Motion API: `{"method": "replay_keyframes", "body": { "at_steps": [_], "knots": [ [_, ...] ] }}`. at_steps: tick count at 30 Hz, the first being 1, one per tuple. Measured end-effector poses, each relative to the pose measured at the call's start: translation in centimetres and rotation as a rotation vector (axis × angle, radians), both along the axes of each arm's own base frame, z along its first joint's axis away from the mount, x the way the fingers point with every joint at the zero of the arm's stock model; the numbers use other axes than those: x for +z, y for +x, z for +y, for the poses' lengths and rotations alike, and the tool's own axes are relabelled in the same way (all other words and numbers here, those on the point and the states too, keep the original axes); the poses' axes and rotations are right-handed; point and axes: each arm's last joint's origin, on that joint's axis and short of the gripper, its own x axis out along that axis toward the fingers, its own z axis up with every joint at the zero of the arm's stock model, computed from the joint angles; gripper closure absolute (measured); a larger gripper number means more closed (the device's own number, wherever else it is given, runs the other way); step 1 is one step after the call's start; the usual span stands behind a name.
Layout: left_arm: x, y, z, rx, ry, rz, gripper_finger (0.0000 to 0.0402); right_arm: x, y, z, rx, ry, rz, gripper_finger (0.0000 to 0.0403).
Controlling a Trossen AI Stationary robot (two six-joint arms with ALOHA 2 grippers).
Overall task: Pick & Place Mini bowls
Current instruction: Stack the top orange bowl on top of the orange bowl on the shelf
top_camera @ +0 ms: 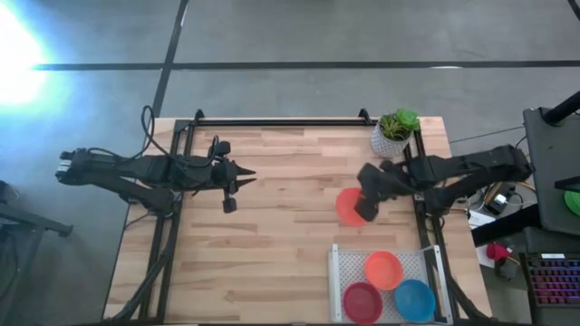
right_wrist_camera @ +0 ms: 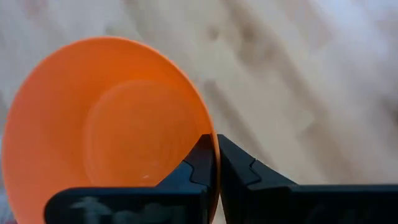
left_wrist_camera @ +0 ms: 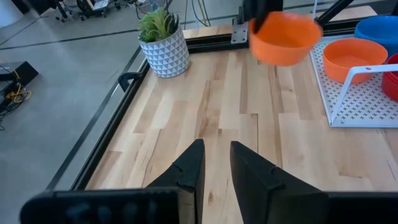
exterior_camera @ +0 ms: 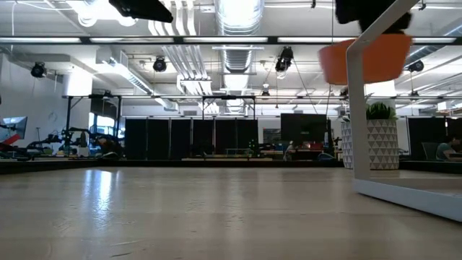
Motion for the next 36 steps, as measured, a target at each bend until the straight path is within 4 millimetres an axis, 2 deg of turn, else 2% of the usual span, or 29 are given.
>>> {"method": "replay_keyframes", "body": {
  "at_steps": [10,18,22,29,36],
  "knots": [
    [0.0,0.0,0.0,-0.001,0.002,0.001,0.0331,-0.8,-2.7,5.9,0.118,0.162,0.132,0.0394],
    [0.0,0.0,0.0,-0.004,0.009,0.002,0.0331,-1.9,-5.1,9.5,0.185,0.231,0.2,0.0394],
    [0.1,0.1,0.0,-0.001,-0.001,-0.013,0.0331,-3.7,-6.3,10.4,0.18,0.21,0.23,0.0394],
    [0.8,0.3,0.0,-0.001,-0.009,-0.086,0.0331,-6.8,-6.1,10.9,0.221,0.242,0.176,0.0394],
    [0.9,0.3,0.0,-0.004,-0.003,-0.096,0.0331,-8.5,-6.5,10.7,0.216,0.257,0.204,0.0394]
  ]
}}
